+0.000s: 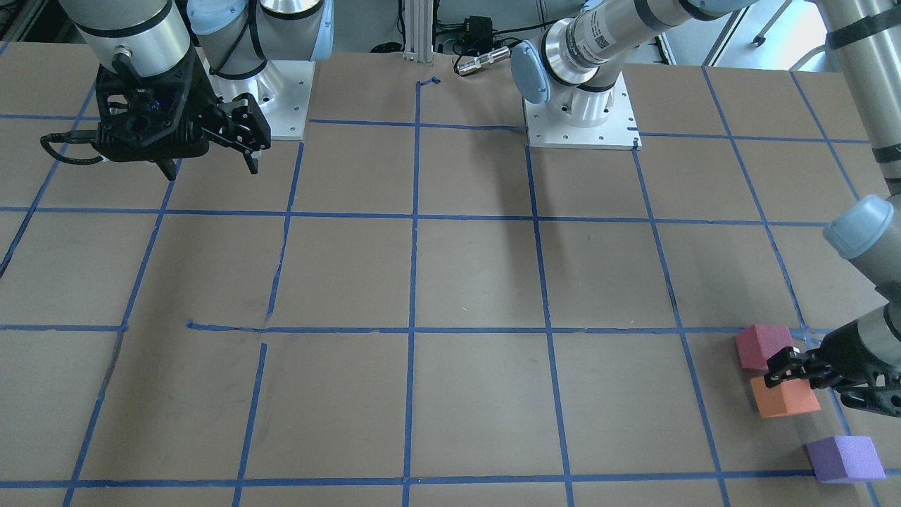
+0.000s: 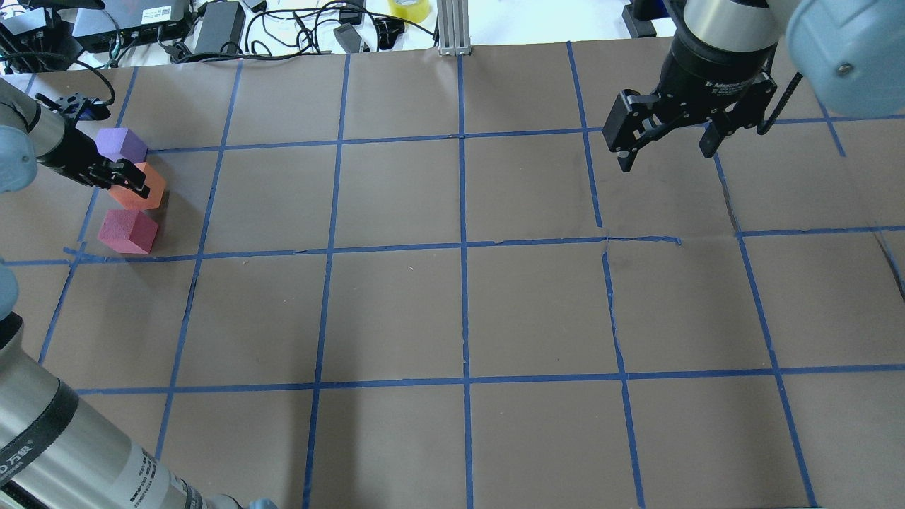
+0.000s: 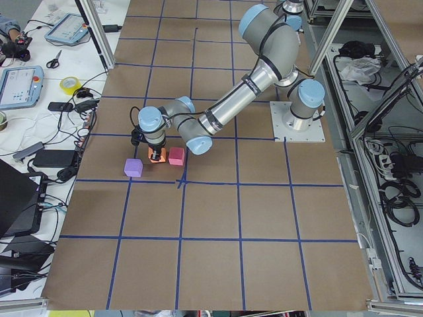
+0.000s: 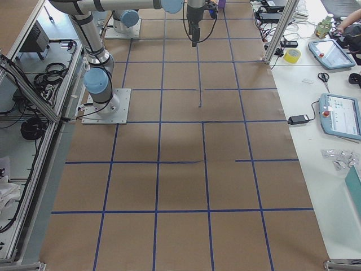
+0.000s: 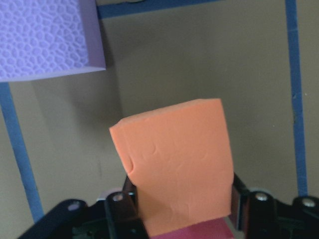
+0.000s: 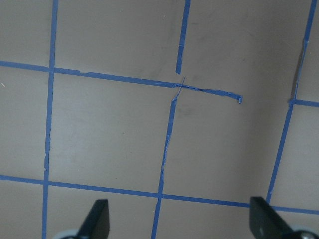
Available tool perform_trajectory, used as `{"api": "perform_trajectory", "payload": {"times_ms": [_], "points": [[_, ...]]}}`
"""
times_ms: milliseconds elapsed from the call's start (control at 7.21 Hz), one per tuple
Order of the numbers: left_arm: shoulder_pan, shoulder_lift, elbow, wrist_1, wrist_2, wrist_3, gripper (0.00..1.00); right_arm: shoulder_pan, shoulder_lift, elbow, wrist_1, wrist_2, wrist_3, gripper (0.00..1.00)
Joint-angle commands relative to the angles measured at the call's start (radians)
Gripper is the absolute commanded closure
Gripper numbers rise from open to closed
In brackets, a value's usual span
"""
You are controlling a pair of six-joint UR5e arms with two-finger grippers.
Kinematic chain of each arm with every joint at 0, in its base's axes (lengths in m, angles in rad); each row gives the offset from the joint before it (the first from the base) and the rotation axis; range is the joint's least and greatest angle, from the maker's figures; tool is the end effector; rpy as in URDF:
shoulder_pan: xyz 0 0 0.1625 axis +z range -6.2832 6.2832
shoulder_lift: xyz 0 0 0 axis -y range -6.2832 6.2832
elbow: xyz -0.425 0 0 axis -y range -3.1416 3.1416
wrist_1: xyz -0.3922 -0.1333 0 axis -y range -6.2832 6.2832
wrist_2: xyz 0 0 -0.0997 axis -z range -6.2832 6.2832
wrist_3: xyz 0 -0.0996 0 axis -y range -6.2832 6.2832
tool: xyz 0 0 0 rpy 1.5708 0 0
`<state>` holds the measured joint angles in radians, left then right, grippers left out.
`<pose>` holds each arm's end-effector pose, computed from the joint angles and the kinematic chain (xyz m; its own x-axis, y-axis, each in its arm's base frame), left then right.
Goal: Arrange blocks in a line
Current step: 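Set the orange block on top of the pink block with the left gripper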
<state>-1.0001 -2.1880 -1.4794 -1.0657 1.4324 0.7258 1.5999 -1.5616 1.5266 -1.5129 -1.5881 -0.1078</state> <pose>0.2451 -0.6541 0.2115 -0.9807 0.1564 0.1169 0.1482 0.9860 -0.0761 0.1459 -0.4892 0.4994 -0.9905 -0.1368 0.0147 -0.1365 0.9903 0.0246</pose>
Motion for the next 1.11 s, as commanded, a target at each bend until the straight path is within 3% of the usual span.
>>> {"api": "perform_trajectory", "payload": {"times_ms": [0, 139, 277, 555, 832, 971], "points": [[0.0, -0.006, -0.007, 0.001, -0.001, 0.006, 0.5, -0.002, 0.003, 0.001, -0.01, 0.001, 0.003, 0.0], [0.0, -0.009, -0.007, 0.007, 0.006, 0.036, 0.27, 0.0, 0.0, 0.0, -0.01, 0.01, 0.003, 0.0], [0.001, -0.01, -0.002, 0.03, 0.011, 0.111, 0.19, 0.0, 0.0, 0.0, -0.01, 0.013, 0.003, 0.0], [0.001, -0.009, -0.022, 0.035, 0.031, 0.136, 0.17, 0.0, -0.001, 0.001, -0.006, 0.004, 0.003, 0.0], [-0.008, 0.025, -0.012, 0.018, 0.033, 0.129, 0.0, 0.0, -0.001, 0.001, -0.007, 0.002, 0.0, 0.0], [-0.038, 0.072, -0.019, -0.044, 0.039, 0.126, 0.0, 0.0, -0.001, 0.001, -0.007, -0.001, -0.007, 0.0]]}}
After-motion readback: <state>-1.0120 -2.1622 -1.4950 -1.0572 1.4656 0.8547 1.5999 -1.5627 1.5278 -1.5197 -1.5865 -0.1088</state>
